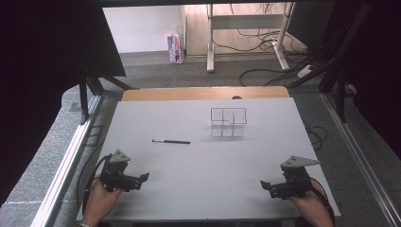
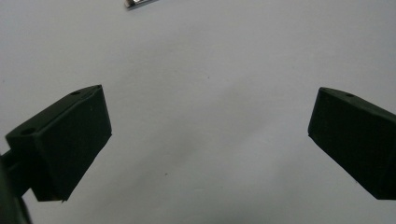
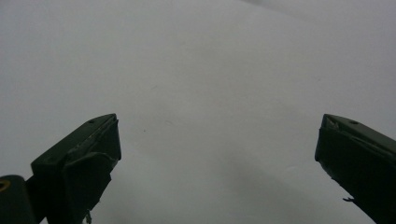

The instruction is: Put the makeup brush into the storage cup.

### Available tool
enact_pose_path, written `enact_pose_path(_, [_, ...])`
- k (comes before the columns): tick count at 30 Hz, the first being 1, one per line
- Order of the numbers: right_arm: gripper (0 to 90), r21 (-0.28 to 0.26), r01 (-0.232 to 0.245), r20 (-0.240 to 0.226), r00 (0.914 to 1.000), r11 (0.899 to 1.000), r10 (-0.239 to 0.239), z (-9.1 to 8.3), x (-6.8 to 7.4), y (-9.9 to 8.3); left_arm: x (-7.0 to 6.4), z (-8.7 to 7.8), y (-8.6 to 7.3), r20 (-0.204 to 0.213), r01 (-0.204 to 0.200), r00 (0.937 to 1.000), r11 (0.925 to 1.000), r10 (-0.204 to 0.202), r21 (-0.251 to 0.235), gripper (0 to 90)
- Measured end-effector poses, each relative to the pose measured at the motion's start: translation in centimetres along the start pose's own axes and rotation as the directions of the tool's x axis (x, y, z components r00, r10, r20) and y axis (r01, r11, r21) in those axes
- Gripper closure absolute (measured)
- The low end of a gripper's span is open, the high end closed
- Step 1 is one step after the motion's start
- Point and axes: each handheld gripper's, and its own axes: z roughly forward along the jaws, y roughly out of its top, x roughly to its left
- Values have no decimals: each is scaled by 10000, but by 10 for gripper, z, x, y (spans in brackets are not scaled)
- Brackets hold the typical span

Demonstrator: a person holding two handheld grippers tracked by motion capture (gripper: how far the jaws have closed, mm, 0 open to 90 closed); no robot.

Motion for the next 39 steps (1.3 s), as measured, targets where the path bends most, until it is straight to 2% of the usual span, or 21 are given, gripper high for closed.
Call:
enact_pose_path(2, [2, 11, -1, 3, 10000, 10000, 1, 0, 0, 0, 0, 1, 2, 15, -50, 10000, 10000, 50, 67, 0])
enact_pose_path(5, [3, 12, 22, 29, 10000, 10000, -22, 0, 0, 0, 1, 4, 11, -76, -359, 9993, 9989, 361, 301, 0])
enact_pose_path(15, [9, 20, 48, 102, 9999, 10000, -49, -1, 0, 0, 2, 11, 30, -227, -773, 9966, 9957, 786, 509, 0])
enact_pose_path(27, [6, 93, 93, 128, 9999, 9999, -94, 0, 1, 0, 7, 20, 54, -254, -1070, 9937, 9916, 1091, 730, 0])
enact_pose_path(38, [0, 90, 87, 100, 9999, 9999, -88, 0, 1, 0, 10, 31, 75, -104, -1430, 9894, 9837, 1450, 1091, 0])
enact_pose_path(39, [0, 104, 87, 101, 9999, 9999, -88, 0, 1, 0, 11, 34, 79, -95, -1541, 9877, 9808, 1563, 1198, 0])
